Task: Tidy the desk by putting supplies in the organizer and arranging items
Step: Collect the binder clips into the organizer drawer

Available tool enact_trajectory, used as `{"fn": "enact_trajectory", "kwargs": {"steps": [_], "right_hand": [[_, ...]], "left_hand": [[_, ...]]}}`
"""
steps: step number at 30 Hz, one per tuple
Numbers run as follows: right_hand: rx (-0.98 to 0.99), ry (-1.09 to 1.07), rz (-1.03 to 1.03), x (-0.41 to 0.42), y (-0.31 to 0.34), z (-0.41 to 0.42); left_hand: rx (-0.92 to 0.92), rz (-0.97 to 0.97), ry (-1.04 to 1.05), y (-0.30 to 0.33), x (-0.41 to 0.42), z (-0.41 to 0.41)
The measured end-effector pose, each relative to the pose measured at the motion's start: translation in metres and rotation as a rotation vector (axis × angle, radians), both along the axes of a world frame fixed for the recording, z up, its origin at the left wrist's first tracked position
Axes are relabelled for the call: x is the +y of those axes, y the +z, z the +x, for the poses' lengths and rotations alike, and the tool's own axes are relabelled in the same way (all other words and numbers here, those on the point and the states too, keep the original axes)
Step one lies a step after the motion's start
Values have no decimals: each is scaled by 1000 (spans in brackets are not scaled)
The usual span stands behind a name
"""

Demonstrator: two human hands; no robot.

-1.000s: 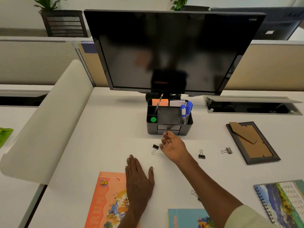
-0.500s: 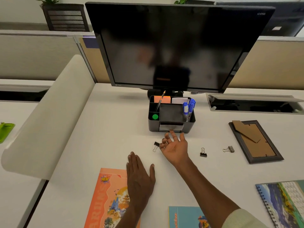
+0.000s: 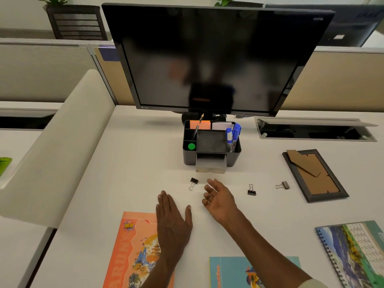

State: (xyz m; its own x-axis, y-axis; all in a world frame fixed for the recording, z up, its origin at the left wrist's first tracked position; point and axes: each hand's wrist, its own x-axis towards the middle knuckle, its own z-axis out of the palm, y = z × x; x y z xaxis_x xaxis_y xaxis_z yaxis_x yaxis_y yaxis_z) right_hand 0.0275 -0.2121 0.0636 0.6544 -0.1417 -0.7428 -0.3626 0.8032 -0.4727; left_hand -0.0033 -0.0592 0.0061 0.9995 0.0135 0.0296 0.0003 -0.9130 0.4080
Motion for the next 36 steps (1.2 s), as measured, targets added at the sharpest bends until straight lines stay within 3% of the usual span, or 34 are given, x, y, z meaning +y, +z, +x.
{"fn": "enact_trajectory", "kwargs": {"steps": [5,11,14,20,30,36], "right_hand": [[95,203,-595,-19,2,-15],[69,285,-1372,-66,-6,-33],[74,340,-1610,-91,-10,-42],[181,443,-1648,-107,-22,-48],[192,406,-1641,-110,-26,-45],[24,246,-1645,-93,3,-33]], "left_hand": [[-1,11,-14,-2,1,0],[-31,-17,-25,0,2,-1],[-33,-18,-23,-1,2,-2],[-28,0,-24,-1,2,-1],[-25,-20,-26,-1,2,-1],[-29,-21,-27,-1,2,-1]]}}
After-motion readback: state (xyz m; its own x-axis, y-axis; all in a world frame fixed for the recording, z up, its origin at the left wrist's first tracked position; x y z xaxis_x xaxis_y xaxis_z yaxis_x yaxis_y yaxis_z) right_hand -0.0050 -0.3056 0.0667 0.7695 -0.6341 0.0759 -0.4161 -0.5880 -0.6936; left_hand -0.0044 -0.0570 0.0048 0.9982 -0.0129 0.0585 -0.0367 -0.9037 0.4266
